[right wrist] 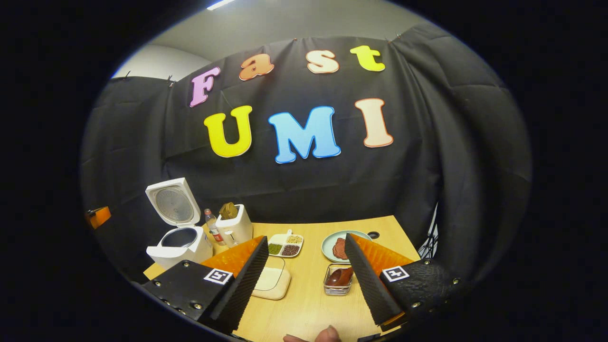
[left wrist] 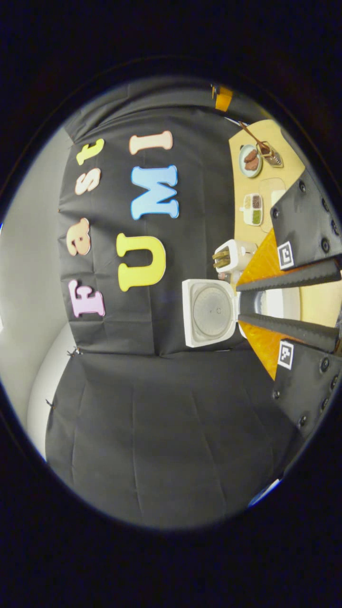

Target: Close the left gripper, press the button to open the rice cooker; take a wooden spoon from the chopstick holder with the right hand, scoop a spoonful of rice and pour it into the rice cooker, then put the wooden spoon back into the chopstick holder.

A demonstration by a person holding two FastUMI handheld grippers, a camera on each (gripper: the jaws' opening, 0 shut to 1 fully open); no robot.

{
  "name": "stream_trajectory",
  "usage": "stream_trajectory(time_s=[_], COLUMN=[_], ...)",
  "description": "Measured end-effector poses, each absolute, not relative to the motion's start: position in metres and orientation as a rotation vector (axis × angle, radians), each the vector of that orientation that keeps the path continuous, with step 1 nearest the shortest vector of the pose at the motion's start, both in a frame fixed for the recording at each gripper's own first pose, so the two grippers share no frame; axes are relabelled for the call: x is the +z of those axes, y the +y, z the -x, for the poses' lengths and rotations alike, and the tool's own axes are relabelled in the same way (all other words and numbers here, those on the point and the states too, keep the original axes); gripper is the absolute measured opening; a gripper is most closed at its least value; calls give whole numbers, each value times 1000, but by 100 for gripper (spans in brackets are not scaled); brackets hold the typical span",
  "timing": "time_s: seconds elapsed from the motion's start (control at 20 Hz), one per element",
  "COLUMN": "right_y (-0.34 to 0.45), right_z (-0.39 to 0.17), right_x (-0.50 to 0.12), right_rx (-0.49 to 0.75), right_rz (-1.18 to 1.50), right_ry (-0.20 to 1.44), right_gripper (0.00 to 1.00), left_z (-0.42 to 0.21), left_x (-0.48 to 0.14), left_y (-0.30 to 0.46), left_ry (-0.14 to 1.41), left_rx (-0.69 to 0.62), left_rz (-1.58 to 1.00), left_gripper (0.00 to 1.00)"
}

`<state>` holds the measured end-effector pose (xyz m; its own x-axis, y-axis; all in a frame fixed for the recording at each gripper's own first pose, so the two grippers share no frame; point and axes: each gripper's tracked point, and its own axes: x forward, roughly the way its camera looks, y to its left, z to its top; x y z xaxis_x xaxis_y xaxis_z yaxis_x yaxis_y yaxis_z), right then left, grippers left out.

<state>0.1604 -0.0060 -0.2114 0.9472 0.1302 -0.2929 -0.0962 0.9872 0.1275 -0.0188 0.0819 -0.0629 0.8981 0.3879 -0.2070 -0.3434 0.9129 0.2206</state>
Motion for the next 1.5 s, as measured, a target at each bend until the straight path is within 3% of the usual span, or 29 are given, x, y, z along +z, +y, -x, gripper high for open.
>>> stream_trajectory(time_s=[0.3,0.6,0.85,0.95,1.0,1.05,1.1,1.15,1.2,1.3,1.45,1.5], right_y=[-61,-99,-94,-98,-99,-100,-96,-97,-97,-85,-82,-79], right_z=[-196,-245,-278,-286,-286,-288,-290,-291,-292,-293,-296,-289], right_x=[-292,-387,-413,-422,-424,-427,-425,-424,-424,-425,-428,-415], right_rx=[49,-53,-49,-76,-85,-91,-81,-89,-87,-44,-39,-25], right_rz=[-244,-354,-422,-429,-435,-441,-455,-448,-443,-473,-480,-487], right_ry=[392,535,560,577,588,595,593,587,589,610,618,609], right_gripper=[99,98,97,87,73,69,53,53,36,24,24,13], left_z=[36,53,66,70,71,69,70,69,70,68,68,69], left_x=[-76,-89,-94,-96,-96,-96,-97,-97,-95,-95,-95,-94], left_y=[63,53,54,52,51,50,49,50,51,49,48,50], left_ry=[317,391,425,438,441,442,444,445,445,443,443,440], left_rx=[378,367,366,369,371,369,365,363,363,361,358,357], left_rz=[-190,-196,-219,-204,-198,-198,-203,-212,-217,-210,-215,-220], left_gripper=[72,75,79,80,80,81,81,80,80,80,81,80])
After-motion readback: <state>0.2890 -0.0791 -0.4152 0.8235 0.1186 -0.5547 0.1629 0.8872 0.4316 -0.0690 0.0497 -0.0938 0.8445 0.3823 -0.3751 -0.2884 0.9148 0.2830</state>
